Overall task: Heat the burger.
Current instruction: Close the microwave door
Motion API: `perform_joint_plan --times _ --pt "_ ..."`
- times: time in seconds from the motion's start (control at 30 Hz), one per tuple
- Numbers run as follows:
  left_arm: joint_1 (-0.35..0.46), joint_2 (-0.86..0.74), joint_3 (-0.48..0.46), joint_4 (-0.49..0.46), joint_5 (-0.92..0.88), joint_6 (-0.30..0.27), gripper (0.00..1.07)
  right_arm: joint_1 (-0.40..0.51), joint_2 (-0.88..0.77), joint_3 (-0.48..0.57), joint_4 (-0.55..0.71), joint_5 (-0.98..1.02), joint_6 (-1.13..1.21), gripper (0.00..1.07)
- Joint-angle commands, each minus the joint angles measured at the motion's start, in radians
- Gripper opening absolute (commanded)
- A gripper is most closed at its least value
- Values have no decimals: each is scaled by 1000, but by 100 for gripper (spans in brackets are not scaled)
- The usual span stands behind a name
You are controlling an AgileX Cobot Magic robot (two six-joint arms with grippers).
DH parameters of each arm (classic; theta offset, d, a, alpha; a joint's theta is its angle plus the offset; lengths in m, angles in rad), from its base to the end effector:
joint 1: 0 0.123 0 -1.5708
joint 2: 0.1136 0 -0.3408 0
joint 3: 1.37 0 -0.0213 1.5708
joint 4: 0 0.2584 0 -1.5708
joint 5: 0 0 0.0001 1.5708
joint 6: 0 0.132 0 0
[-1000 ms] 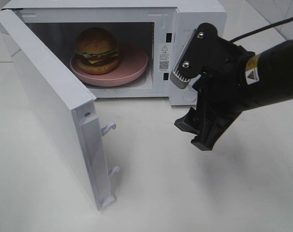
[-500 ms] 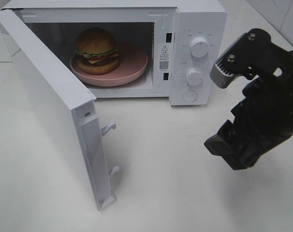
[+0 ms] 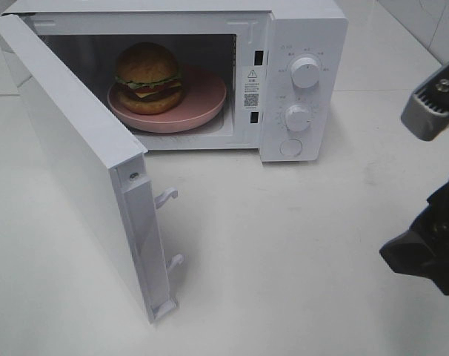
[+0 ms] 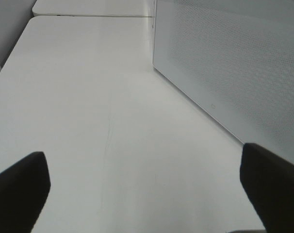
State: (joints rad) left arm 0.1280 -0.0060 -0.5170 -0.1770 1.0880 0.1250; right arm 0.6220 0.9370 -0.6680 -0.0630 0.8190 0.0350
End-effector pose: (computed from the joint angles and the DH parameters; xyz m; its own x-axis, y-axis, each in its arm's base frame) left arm -0.0203 -0.0234 0.2658 -0.4494 -0.0159 -0.8932 0.0307 0.9990 -0.0332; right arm 0.1334 0.0882 0.2820 -0.6792 -0.4969 -0.5401 -0.5673 0.8224 -0.0431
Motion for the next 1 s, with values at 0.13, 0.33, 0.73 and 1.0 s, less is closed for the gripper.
perform_joint_plan --times 0.13,0.33,0.73,1.0 --pt "-2 -15 0 -2 -14 -3 100 -2 -127 4 5 98 53 76" --pt "-2 -15 0 -2 -14 -3 100 -2 -244 6 5 150 92 76" --pt "-2 -15 0 -2 -14 -3 100 -146 -443 66 17 149 101 76" --pt "-2 -15 0 -2 -14 -3 100 -278 -591 143 27 97 101 76"
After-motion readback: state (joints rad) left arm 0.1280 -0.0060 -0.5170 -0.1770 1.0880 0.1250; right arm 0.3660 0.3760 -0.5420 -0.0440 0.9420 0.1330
